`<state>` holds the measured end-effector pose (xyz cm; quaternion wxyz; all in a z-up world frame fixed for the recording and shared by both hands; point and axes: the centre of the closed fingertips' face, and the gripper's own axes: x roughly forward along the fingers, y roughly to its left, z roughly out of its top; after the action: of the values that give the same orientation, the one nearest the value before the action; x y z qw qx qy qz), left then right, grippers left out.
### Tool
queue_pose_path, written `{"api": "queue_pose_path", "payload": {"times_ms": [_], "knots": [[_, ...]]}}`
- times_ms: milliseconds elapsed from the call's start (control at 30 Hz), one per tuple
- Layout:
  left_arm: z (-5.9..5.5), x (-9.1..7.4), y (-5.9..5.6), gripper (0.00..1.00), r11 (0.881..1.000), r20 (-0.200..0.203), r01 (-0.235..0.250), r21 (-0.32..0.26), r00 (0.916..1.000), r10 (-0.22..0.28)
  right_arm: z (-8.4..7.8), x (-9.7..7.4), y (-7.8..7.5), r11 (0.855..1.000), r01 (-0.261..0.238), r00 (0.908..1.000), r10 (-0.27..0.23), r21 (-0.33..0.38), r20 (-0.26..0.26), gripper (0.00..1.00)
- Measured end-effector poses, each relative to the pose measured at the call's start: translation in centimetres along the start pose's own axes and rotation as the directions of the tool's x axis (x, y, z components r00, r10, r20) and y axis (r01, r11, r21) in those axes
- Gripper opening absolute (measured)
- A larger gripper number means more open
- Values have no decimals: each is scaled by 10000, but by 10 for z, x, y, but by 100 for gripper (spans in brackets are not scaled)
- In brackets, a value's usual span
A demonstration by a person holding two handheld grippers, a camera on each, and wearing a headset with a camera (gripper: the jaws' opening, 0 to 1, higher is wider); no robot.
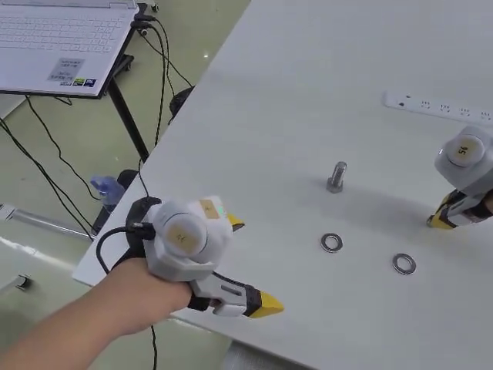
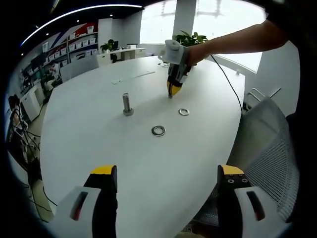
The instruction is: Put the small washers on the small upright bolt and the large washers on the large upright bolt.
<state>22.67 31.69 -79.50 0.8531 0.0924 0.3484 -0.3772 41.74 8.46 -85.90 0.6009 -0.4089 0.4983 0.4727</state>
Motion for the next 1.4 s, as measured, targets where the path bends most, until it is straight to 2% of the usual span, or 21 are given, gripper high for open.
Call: {"api": "queue_pose_path", "payload": {"times_ms": [300,533,600,900,1100,1200,1400], "knots": [[-4,-2,-4,82,10000,-69,7,54,10000,-6,-3,0,-2,9999,106,9999,-108,-115,-117,18],[0,-8,-3,83,10000,111,-63,-27,9999,63,0,-6,-1,9998,117,9999,-117,-134,-9,21],[4,-10,-4,83,10000,228,-86,43,9997,85,0,-10,-3,9995,158,9998,-160,-287,-72,22],[8,-14,-5,87,9998,318,-131,123,9994,127,19,-36,-6,9991,230,9989,-215,-343,429,28],[9,-14,-7,92,10000,236,-25,-13,9997,26,31,-48,4,9979,179,9975,-136,-623,693,32],[8,-15,-8,93,10000,216,40,-39,9998,-39,35,-50,12,9946,113,9974,-39,-1030,720,32],[10,-19,-7,94,9998,273,30,-174,9996,-25,41,-53,24,9911,44,9954,84,-1329,955,35]]}}
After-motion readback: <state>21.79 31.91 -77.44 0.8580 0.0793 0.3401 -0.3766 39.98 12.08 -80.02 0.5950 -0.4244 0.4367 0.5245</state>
